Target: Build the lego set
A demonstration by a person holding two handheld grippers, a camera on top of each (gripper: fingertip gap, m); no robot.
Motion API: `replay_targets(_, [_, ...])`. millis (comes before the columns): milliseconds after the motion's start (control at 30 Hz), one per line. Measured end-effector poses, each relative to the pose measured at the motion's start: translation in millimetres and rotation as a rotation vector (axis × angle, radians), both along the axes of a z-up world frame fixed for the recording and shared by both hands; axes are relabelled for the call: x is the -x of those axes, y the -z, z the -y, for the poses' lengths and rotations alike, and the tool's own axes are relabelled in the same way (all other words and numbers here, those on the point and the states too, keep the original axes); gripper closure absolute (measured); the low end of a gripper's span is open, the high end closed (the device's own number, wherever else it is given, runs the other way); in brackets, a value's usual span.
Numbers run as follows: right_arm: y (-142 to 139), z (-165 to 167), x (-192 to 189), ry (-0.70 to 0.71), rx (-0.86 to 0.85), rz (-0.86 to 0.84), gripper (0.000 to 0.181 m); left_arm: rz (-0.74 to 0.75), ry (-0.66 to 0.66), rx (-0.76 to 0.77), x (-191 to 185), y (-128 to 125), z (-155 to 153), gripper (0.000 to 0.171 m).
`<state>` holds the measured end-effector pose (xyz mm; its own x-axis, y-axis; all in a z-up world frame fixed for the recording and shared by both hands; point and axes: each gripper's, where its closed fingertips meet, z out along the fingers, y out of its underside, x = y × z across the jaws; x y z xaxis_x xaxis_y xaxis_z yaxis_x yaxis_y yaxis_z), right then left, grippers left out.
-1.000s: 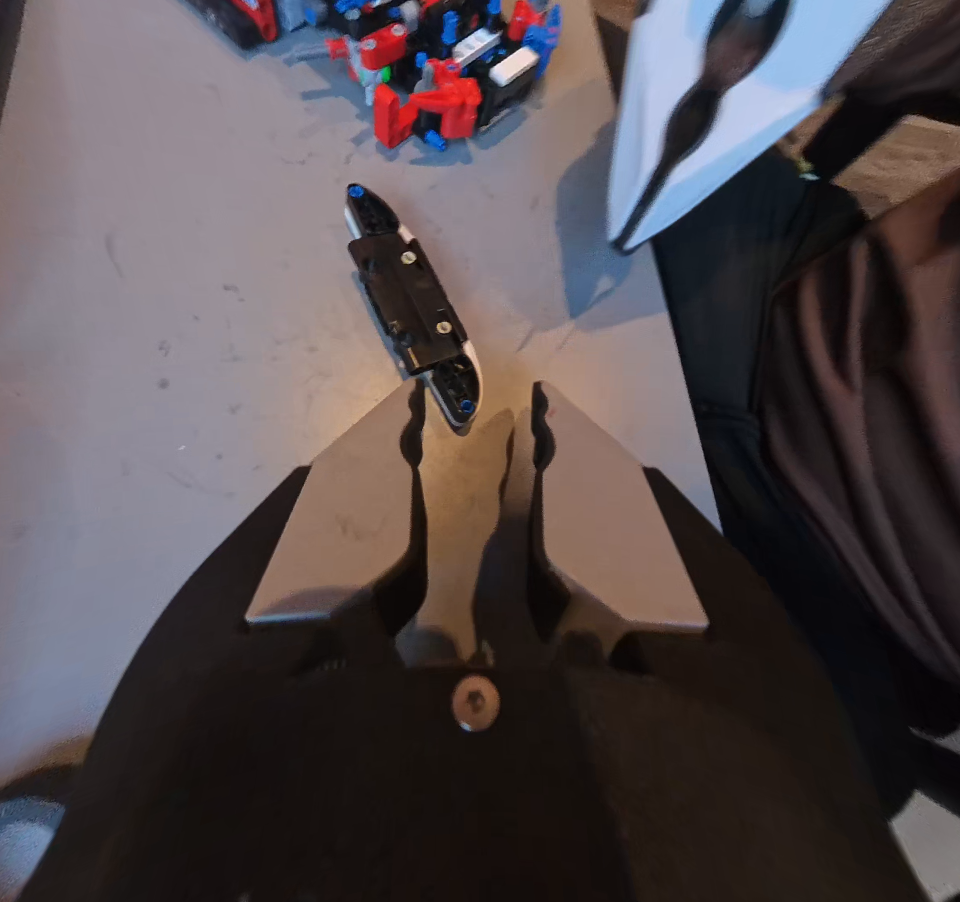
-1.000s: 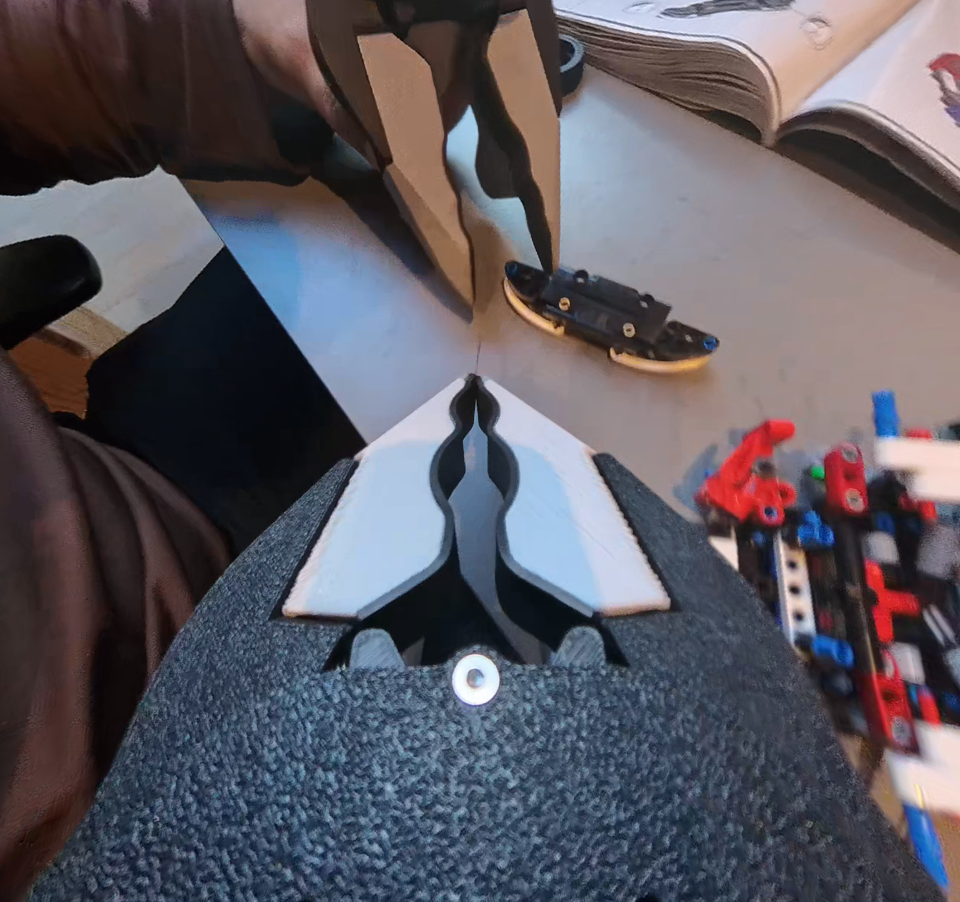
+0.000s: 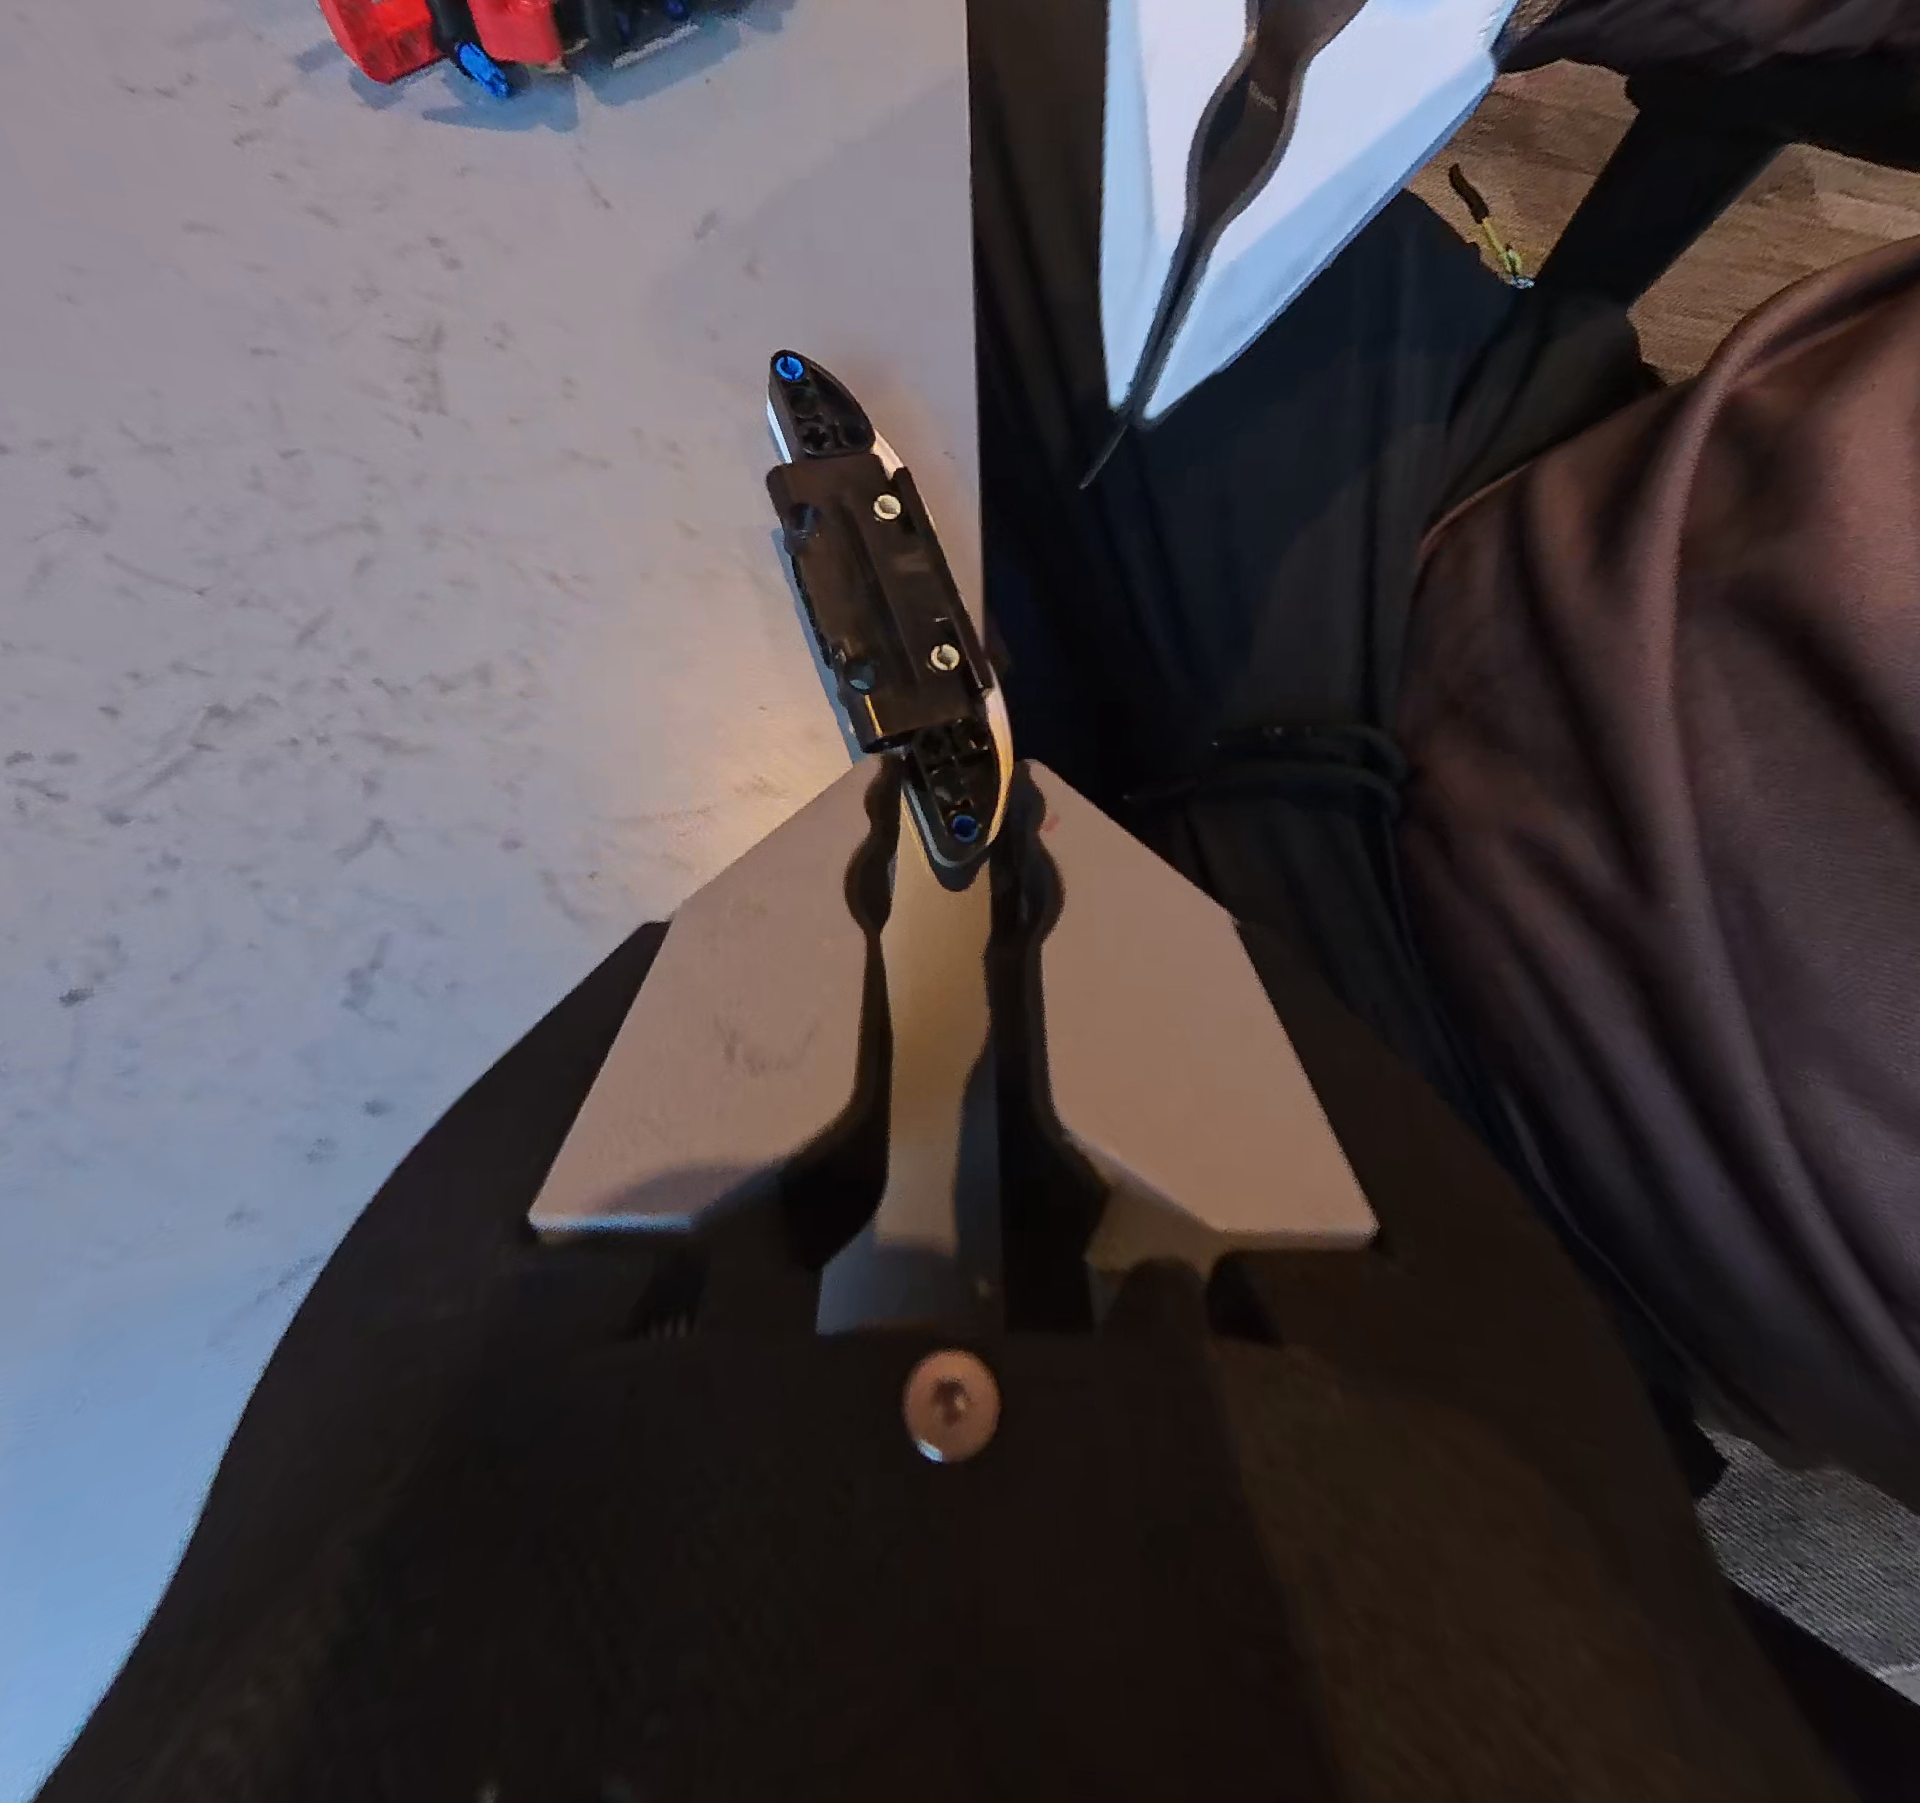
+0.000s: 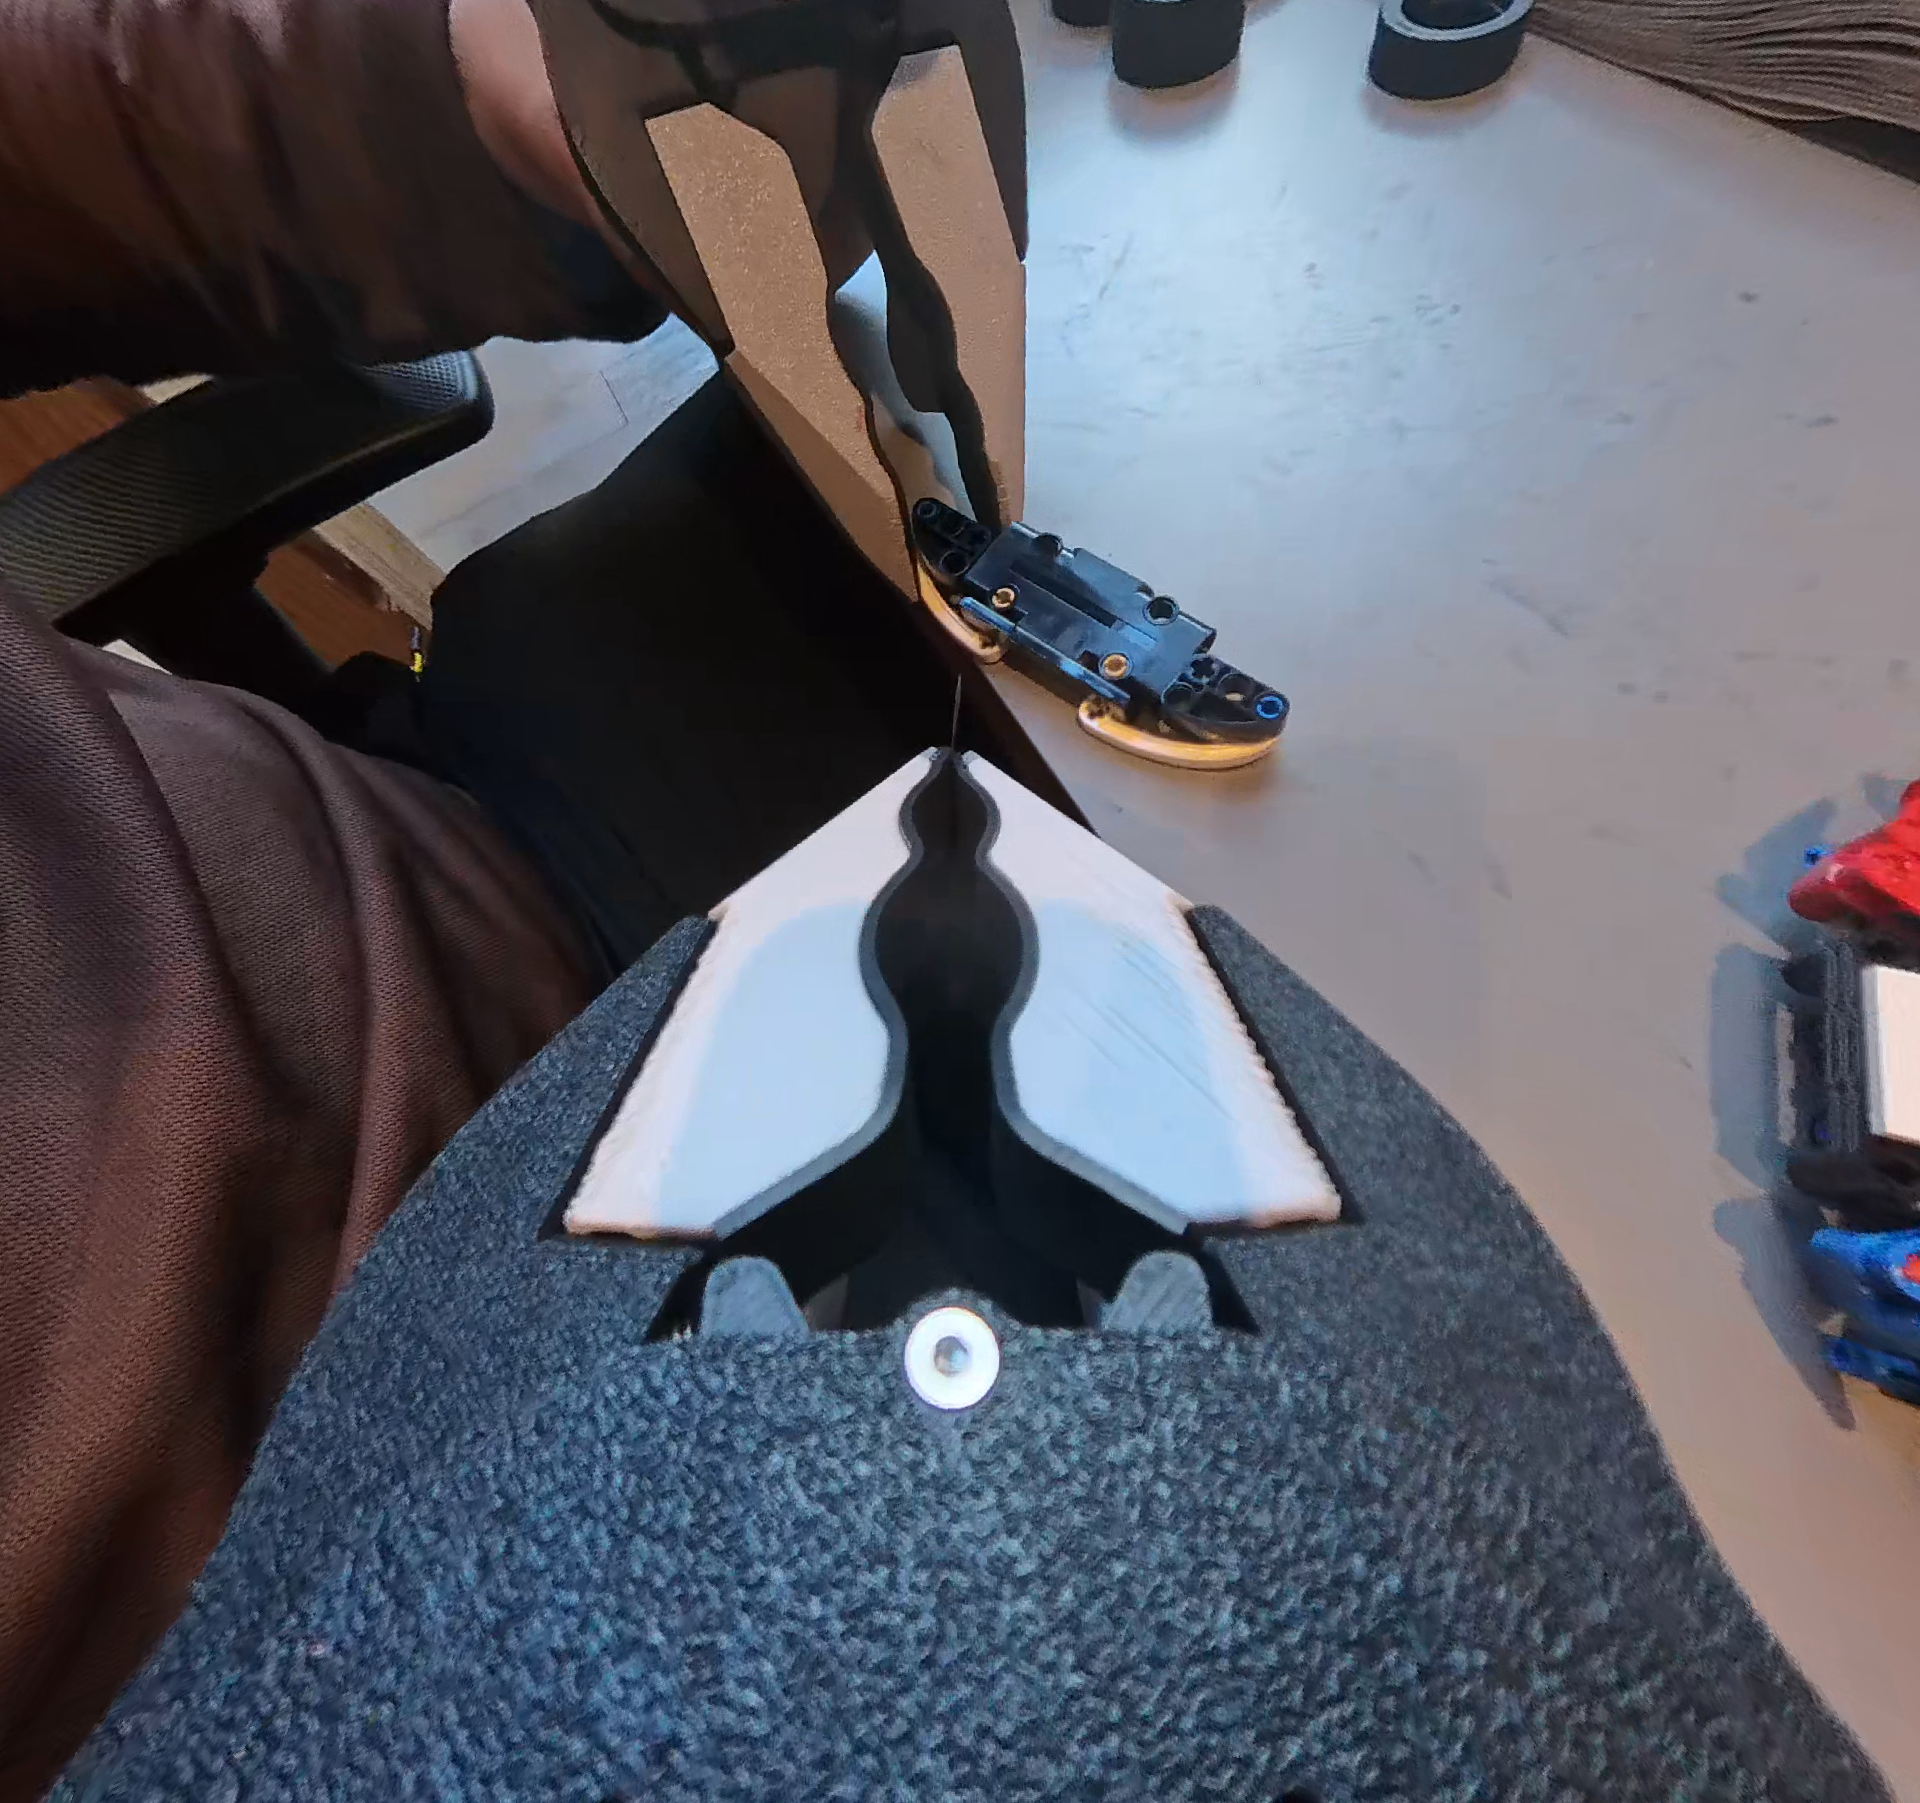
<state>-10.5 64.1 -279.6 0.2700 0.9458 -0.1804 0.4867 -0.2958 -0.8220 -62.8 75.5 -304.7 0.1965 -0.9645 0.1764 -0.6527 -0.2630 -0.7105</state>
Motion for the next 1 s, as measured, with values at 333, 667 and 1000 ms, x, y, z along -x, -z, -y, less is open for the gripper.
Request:
replay_targets(333, [6, 5, 15, -0.048, 0.003, 0.015, 0.181, 0.023, -0.01, 0.026, 9, -1, 7, 0.148])
replay_targets(667, [6, 12, 36, -0.119, -0.034, 0.02, 0.181, 0.026, -0.003, 0.007, 18, -2, 14, 0.135])
replay_targets(1000, [12, 14, 60, -0.148, -0.095, 0.065, 0.181, 0.028, 0.041, -0.031, 30, -4, 15, 0.141])
